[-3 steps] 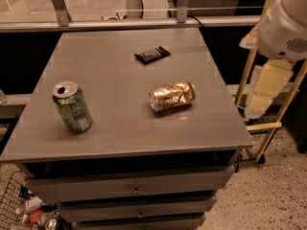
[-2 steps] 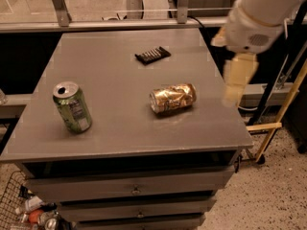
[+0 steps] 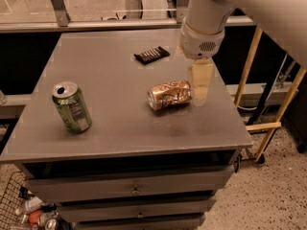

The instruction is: Move orange can near green can

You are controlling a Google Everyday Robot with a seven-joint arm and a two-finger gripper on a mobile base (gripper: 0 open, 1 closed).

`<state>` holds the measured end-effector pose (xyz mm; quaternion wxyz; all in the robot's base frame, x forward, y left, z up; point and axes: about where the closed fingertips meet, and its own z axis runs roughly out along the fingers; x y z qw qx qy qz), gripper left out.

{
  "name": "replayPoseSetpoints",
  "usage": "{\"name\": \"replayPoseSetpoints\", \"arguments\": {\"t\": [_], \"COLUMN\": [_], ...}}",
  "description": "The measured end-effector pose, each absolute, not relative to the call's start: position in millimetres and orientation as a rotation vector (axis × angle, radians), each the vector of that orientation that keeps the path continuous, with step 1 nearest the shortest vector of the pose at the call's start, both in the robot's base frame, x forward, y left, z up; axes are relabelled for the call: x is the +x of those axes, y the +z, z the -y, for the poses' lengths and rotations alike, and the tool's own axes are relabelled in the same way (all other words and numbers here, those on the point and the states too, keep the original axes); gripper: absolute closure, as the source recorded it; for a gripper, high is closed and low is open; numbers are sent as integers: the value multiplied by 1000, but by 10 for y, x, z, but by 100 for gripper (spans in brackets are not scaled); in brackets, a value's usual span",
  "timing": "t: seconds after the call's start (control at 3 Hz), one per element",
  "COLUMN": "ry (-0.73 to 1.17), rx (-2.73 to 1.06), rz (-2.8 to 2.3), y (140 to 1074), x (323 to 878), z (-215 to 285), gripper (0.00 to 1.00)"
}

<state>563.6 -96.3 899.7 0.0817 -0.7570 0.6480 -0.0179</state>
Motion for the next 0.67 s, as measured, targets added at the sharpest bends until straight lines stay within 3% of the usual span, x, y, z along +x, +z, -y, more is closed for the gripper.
{"name": "replayPoseSetpoints", "arguments": {"t": [0.33,0.67], "ry": [-54,-53], "rx": [-2332,-2369], "rz": [-1945,-1970], "y": [8735,8539], "x": [5636,5617], "z": [813,767], "gripper": [0,18]}}
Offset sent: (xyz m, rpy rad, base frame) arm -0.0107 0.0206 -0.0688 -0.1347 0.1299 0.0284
